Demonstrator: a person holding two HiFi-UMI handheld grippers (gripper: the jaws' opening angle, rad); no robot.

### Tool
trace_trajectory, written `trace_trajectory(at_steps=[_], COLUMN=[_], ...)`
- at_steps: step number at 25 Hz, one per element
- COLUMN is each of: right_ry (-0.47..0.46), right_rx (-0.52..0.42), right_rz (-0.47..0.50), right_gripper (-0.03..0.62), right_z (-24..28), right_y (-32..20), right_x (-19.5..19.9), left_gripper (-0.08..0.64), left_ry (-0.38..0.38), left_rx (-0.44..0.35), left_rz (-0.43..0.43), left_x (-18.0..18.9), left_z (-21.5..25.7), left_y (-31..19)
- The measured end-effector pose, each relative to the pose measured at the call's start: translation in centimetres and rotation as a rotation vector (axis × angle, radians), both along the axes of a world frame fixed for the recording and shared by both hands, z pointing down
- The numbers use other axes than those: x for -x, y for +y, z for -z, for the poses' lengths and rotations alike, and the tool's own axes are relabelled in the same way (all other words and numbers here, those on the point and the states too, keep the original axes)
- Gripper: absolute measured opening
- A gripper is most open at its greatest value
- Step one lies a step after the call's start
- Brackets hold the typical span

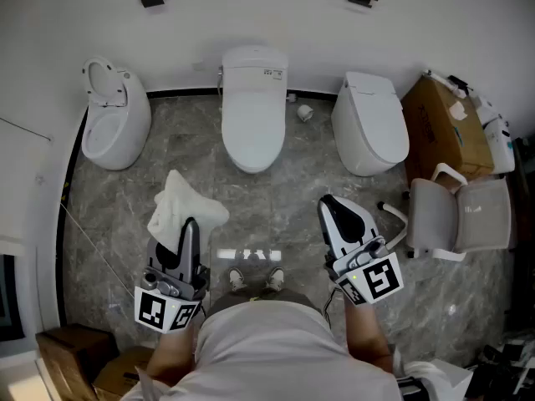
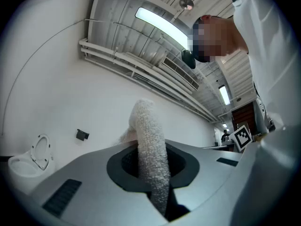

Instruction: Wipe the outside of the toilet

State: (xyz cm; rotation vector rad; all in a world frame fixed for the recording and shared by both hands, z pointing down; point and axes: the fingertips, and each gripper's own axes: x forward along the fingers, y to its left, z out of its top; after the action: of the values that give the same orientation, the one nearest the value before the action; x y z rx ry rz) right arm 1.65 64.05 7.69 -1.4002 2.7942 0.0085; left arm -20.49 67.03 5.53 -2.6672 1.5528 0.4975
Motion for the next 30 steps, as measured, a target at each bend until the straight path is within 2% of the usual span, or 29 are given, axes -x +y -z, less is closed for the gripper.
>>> trace_trajectory(at_steps=[7, 13, 20, 24, 30], right_ry=[-0.041, 0.015, 0.023, 0.009, -0.02], right_rx=[0.022, 0.022, 0.052, 0.06, 0.068], right_rz=[-0.003, -0.013, -0.016, -0.026, -0.004], right_gripper=[0.052, 0.054, 0.054, 0.054, 0.054], right_z=[-0.6, -0.7, -2.5, -2.8, -4.2], right_y=[-0.3, -1.7, -2.6, -4.8, -10.7], right_x=[1.8, 5.9, 9.7, 9.5, 7.9], left_gripper=[0.058, 0.06, 0.058, 0.06, 0.06], left_ry=[0.009, 0.019, 0.025, 0.011, 0.01], left_rx=[0.021, 0.039, 0.074, 0.079, 0.112], left_rz=[-0.006, -0.044, -0.062, -0.094, -0.112], left_x=[2.1, 4.9, 8.3, 7.7, 4.6], left_z=[-1.0, -2.0, -3.8, -3.9, -5.4], left_y=[-0.8, -2.5, -4.5, -6.4, -11.3])
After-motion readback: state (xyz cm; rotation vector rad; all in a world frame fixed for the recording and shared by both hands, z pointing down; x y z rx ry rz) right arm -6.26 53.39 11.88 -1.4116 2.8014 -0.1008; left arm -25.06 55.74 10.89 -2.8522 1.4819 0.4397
